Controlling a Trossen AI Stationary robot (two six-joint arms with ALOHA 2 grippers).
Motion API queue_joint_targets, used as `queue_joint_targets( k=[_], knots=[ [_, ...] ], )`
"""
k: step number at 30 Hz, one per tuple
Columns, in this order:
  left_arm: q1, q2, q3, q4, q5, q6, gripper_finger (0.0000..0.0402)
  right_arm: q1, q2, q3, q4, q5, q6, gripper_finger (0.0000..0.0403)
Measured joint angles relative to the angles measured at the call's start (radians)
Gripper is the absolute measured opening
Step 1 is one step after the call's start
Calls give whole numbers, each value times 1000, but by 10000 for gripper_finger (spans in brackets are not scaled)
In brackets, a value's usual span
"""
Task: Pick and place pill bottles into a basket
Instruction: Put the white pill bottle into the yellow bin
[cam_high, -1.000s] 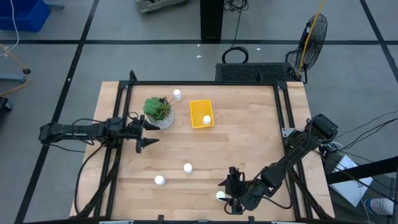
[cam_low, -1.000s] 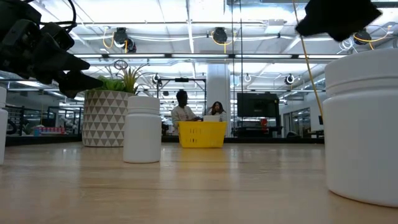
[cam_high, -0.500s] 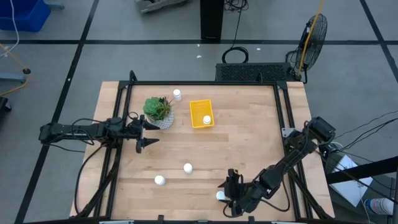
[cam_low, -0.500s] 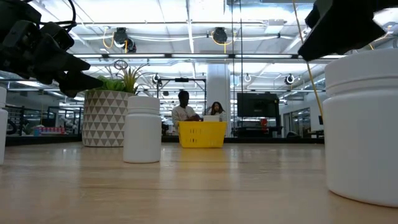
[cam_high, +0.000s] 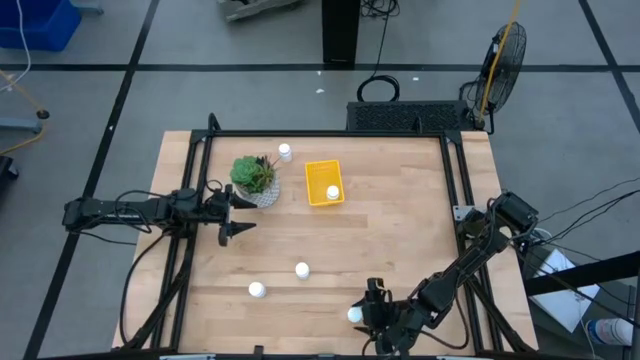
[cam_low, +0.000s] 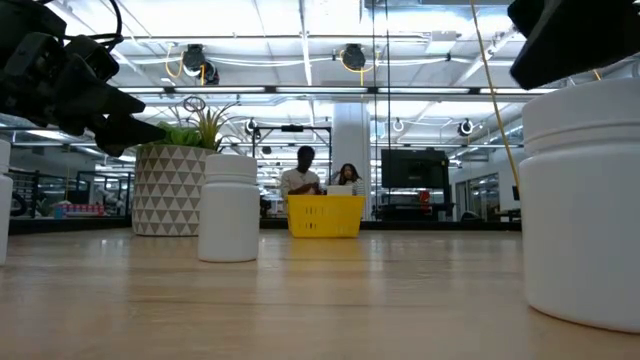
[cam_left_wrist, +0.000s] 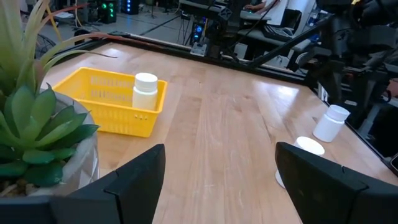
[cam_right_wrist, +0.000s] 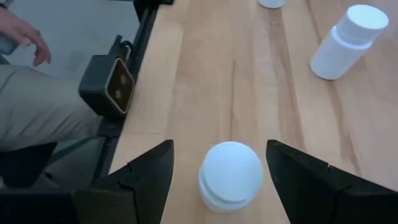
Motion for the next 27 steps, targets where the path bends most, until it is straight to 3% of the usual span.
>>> queue_joint_targets(
  k=[27],
  knots=[
    [0,0,0,1,-2,-1,310,-56,30,0,-48,-128,88,247]
  ],
)
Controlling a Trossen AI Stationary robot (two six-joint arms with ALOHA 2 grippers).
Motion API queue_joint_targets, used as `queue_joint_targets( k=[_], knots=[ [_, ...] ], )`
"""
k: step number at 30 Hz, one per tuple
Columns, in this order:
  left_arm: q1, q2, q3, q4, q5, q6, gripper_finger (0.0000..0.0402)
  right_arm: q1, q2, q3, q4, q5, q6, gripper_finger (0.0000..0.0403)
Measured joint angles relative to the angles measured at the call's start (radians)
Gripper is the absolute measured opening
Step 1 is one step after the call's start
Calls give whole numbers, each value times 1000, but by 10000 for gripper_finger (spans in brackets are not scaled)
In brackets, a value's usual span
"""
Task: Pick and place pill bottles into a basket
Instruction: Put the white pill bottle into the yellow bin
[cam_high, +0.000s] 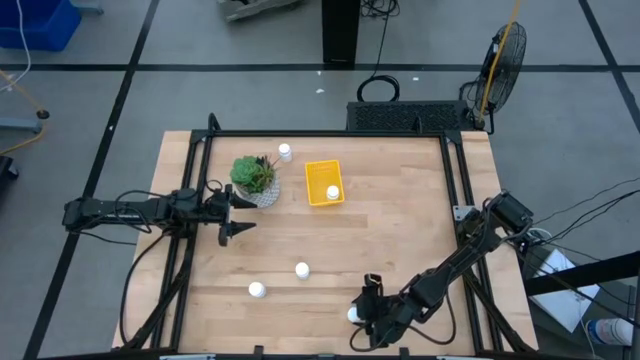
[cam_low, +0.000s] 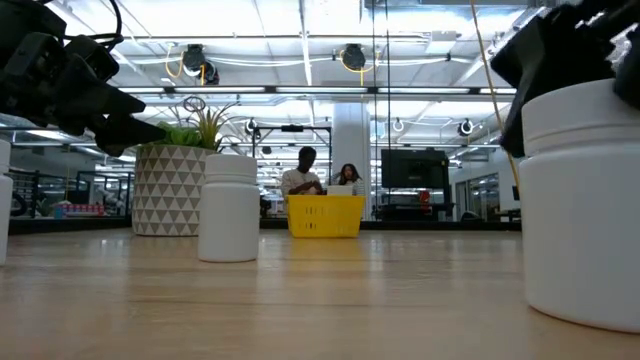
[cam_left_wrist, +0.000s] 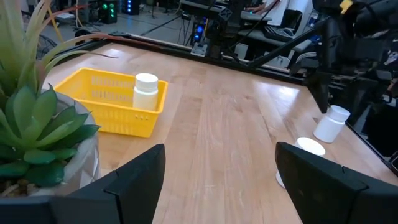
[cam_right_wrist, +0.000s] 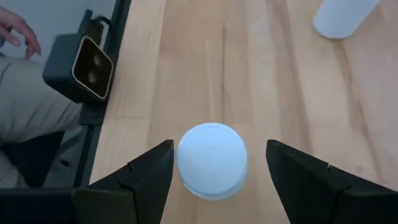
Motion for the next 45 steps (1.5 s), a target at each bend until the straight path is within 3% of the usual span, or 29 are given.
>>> queue_joint_targets(
  k=[10,27,37,45],
  knots=[
    [0,0,0,0,0,0,310,-2,25,1,6,-20,9,238],
    [0,0,0,0,1,0,310,-2,24,67,-25,-13,-60,150],
    [0,0,0,0,2,0,310,-2,25,66,-76,-35,-27,201],
    [0,0,0,0,2,0,310,-2,24,66,-71,-33,-37,166]
  ],
)
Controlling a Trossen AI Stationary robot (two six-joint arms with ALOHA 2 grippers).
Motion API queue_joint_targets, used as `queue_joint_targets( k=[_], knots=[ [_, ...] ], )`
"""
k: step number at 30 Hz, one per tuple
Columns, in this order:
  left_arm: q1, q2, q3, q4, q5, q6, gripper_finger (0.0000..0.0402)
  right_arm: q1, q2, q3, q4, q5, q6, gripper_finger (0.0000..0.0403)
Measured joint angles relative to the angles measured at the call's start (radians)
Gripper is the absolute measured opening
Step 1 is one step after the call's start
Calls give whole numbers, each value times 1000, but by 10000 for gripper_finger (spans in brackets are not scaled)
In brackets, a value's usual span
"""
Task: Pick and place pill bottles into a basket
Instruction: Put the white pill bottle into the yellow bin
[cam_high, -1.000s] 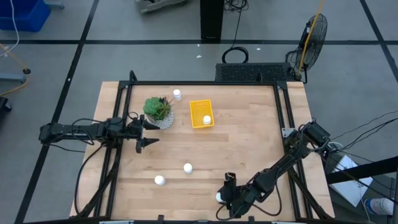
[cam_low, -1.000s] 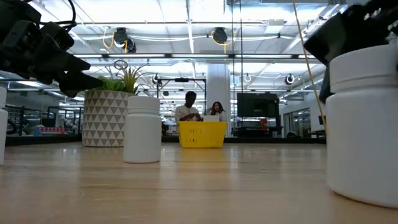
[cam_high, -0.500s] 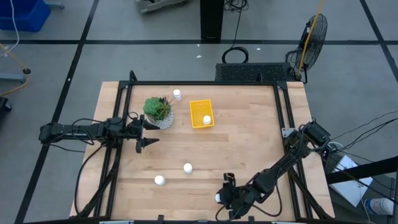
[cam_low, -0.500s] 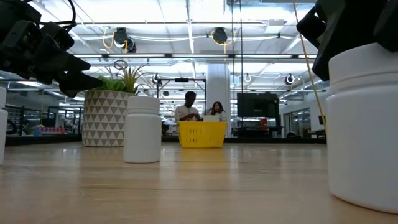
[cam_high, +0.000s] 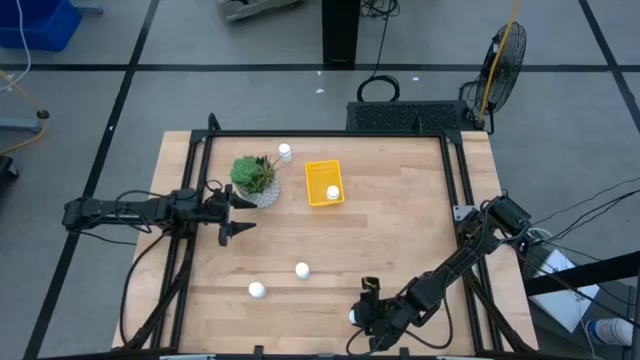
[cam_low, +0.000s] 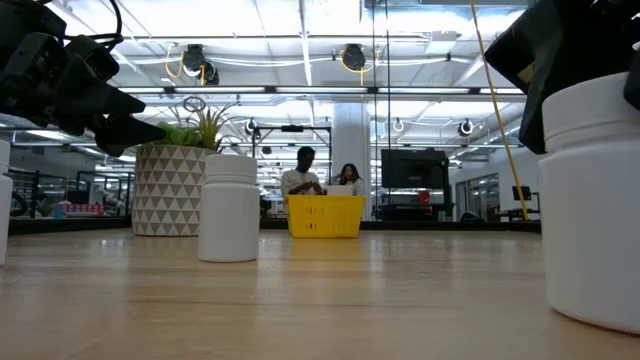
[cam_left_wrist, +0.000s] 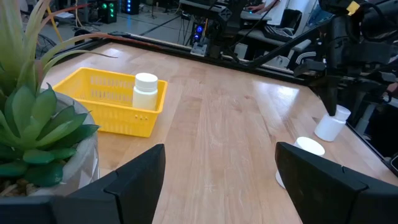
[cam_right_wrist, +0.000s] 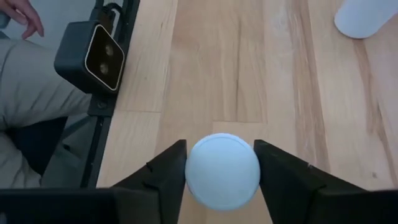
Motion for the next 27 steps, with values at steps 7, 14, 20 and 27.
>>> queue_joint_targets(
  k=[7,14,20,27],
  knots=[
    [0,0,0,0,0,0,310,-3,0,0,-3,22,-24,151],
    [0,0,0,0,0,0,310,-90,-48,0,-90,-14,-89,151],
    [0,0,0,0,1,0,310,-201,-140,0,-87,-37,-247,151],
    [0,0,0,0,1,0,310,-374,-278,0,-125,-32,-425,151]
  ],
)
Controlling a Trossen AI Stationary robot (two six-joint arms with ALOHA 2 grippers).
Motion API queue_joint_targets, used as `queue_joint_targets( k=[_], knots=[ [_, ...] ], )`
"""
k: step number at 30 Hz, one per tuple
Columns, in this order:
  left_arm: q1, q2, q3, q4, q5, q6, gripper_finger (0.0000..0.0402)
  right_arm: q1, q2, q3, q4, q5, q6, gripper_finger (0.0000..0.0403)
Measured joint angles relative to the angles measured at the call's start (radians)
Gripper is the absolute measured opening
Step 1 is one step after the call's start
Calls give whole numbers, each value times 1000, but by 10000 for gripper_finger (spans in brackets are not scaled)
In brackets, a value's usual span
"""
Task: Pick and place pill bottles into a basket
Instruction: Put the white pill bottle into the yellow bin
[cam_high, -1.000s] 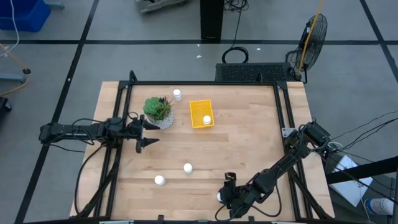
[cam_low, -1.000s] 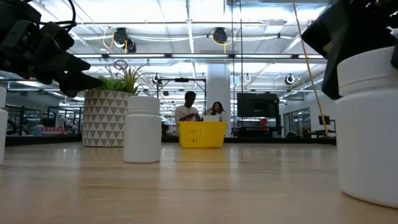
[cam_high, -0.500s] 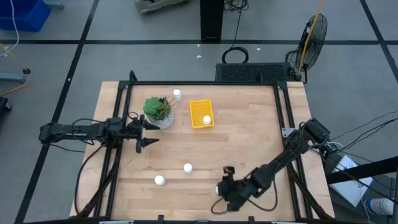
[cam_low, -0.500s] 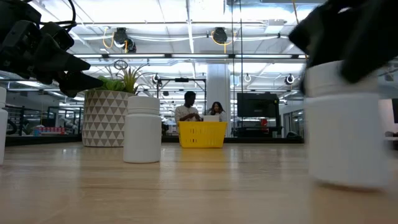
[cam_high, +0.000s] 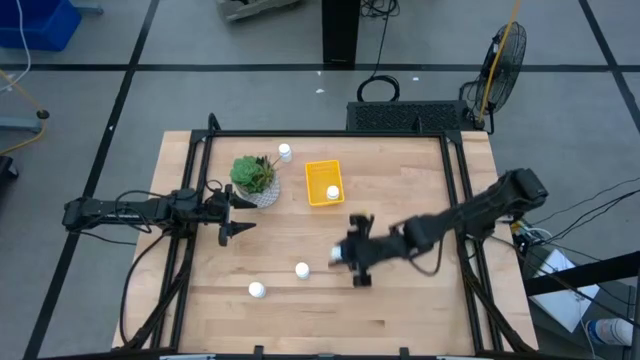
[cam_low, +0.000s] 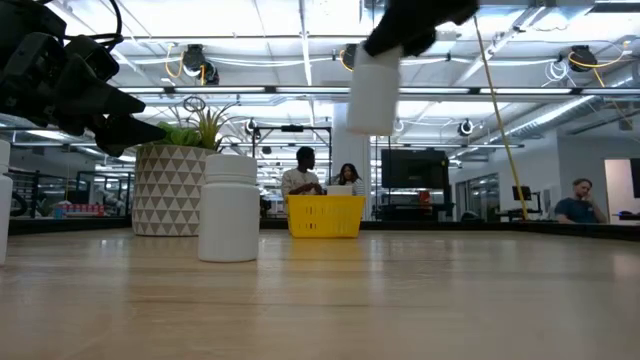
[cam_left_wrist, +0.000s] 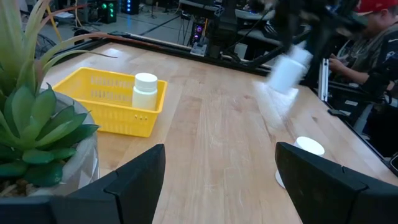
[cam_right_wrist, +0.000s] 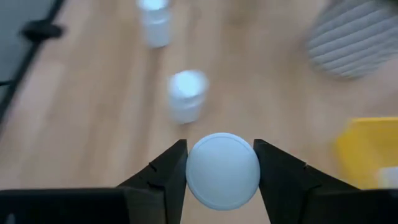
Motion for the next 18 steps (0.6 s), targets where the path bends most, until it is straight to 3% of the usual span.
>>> queue_joint_targets(
  k=[11,18],
  knots=[
    [0,0,0,0,0,0,310,-349,-46,0,17,-160,-210,151],
    [0,0,0,0,0,0,310,-504,-47,0,72,-258,-294,156]
  ],
)
